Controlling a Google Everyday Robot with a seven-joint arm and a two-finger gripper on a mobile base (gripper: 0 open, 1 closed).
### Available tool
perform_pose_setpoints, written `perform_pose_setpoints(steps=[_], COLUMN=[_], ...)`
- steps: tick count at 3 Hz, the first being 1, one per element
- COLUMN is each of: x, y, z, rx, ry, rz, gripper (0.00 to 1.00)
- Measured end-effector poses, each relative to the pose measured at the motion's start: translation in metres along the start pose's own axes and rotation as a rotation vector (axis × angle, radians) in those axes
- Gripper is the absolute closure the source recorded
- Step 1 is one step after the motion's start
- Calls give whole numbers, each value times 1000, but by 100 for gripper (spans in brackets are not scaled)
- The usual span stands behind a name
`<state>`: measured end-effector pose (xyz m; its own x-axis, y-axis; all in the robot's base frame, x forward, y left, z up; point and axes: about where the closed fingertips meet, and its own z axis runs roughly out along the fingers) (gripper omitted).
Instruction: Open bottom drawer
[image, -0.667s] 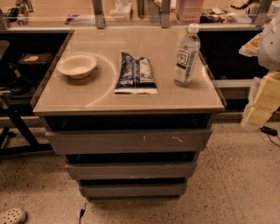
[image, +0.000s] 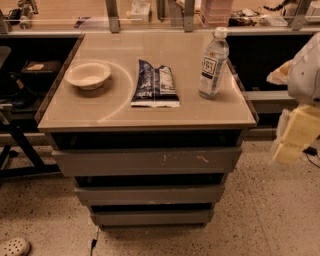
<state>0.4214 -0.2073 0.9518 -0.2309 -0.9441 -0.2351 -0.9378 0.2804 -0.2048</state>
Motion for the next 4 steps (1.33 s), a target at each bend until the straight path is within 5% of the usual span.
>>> perform_pose_setpoints(steps=[2,3,4], x=[-14,0,0], y=[80,104,104], z=[102,127,127], rx=[-99,-156,-156], ry=[-40,-5,-5], rz=[-12,-8,-8], gripper=[0,0,0])
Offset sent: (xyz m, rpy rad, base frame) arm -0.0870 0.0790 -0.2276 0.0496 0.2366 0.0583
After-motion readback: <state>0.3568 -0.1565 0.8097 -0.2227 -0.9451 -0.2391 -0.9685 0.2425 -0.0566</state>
